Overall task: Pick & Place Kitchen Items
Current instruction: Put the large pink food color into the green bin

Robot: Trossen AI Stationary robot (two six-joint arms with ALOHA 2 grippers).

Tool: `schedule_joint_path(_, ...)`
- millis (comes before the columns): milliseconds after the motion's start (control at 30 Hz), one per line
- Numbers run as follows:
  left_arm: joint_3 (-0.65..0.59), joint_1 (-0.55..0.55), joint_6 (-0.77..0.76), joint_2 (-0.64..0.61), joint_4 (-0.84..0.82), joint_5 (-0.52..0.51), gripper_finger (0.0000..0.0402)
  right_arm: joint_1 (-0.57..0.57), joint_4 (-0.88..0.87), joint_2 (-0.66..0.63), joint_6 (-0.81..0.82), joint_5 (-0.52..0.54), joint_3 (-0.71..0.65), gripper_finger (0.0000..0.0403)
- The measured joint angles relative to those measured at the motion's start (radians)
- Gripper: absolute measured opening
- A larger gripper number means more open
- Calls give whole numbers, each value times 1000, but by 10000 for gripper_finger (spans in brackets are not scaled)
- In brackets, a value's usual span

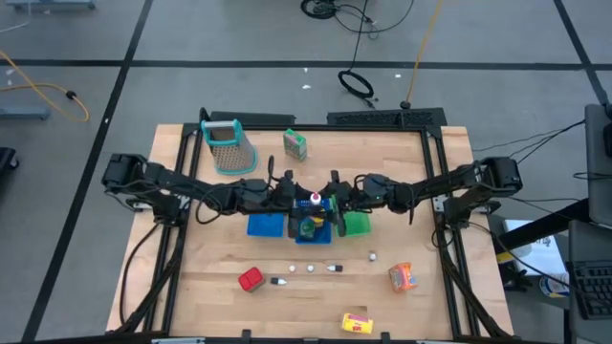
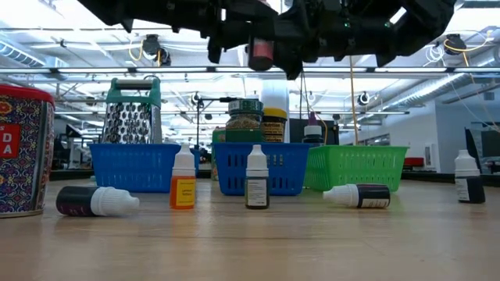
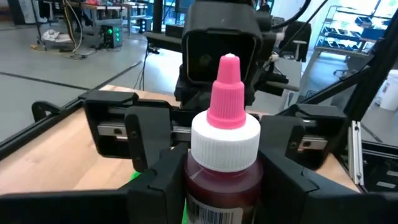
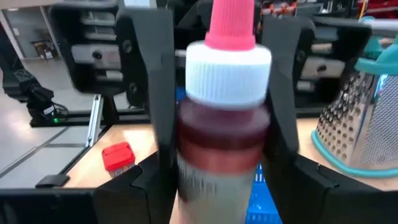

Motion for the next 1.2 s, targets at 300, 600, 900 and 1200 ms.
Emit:
schedule_joint_path(300, 46, 0, 54, 42, -23, 12, 146, 11, -35, -2, -23, -3, -1, 109)
schedule_joint_path(600, 47, 2, 52, 34, -45, 13, 168, 11, -55, 0, -40, -3, 0, 83)
schedule_joint_path(900, 49, 2, 124, 13, -95, -7, 170, 11, -80, 1, -35, 3, 0, 81)
schedule_joint_path(1200, 47, 1, 139, -103, -280, -16, 155, 10, -98, -3, -42, 1, -1, 81)
